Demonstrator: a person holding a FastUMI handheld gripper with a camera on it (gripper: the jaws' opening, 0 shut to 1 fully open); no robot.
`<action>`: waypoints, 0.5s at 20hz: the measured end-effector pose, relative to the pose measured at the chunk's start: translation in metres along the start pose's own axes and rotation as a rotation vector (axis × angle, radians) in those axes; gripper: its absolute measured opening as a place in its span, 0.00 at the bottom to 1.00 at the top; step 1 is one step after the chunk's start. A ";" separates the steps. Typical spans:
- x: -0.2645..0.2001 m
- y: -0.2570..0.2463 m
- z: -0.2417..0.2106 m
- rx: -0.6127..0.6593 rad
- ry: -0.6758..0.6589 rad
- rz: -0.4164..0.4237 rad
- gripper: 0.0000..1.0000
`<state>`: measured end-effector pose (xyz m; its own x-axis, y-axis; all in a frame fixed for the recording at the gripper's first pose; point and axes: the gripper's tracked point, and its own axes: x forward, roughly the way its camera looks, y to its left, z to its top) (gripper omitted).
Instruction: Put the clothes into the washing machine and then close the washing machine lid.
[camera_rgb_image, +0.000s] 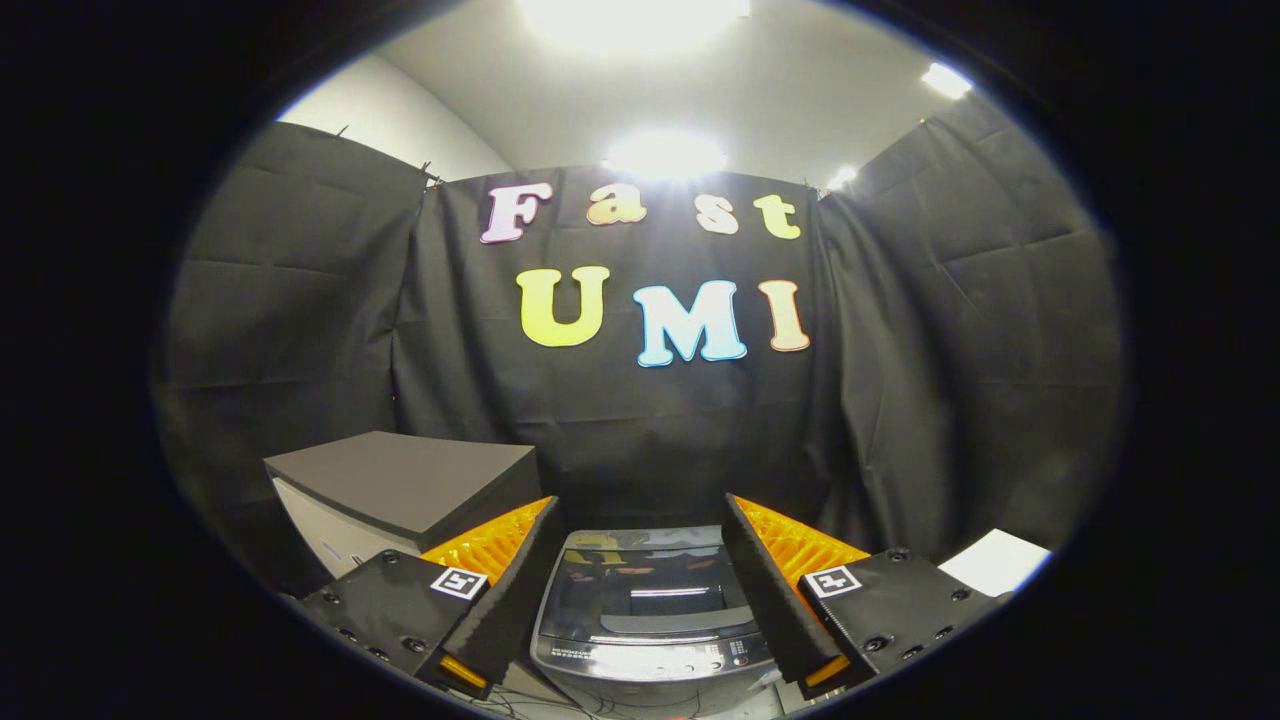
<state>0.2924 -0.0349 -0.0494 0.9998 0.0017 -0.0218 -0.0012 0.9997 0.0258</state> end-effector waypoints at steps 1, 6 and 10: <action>-0.002 0.000 0.000 -0.004 -0.004 -0.003 0.99; -0.006 0.004 -0.002 -0.037 -0.010 -0.003 0.99; -0.001 0.006 -0.001 -0.054 -0.024 0.007 0.99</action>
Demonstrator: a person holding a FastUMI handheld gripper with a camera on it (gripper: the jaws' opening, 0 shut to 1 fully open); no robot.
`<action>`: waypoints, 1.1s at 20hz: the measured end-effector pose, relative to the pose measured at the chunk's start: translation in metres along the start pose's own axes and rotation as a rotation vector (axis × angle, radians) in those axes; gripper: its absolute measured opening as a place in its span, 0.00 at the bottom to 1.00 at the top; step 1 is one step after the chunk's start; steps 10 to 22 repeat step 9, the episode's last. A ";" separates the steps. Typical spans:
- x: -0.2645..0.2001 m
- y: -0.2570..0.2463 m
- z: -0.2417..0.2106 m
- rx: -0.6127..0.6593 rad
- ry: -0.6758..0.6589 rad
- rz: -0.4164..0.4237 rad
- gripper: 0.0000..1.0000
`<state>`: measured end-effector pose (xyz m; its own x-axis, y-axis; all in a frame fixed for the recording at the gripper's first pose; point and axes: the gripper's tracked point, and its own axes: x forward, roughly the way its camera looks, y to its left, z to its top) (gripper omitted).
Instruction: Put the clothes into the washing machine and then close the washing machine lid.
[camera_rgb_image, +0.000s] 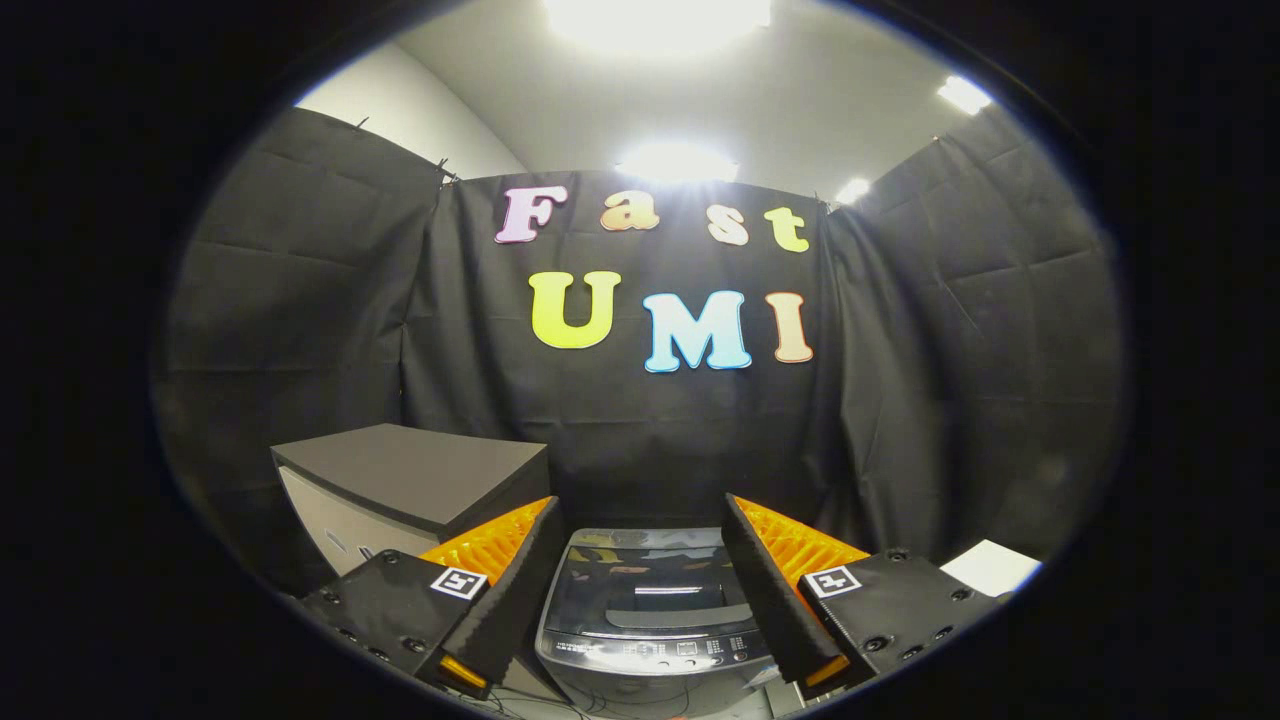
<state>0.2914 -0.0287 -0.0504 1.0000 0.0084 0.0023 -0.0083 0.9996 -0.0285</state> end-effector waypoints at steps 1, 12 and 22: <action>-0.001 0.000 0.001 -0.002 -0.005 0.001 0.99; -0.002 0.003 0.001 -0.017 -0.017 0.015 0.99; -0.002 0.003 0.001 -0.017 -0.017 0.015 0.99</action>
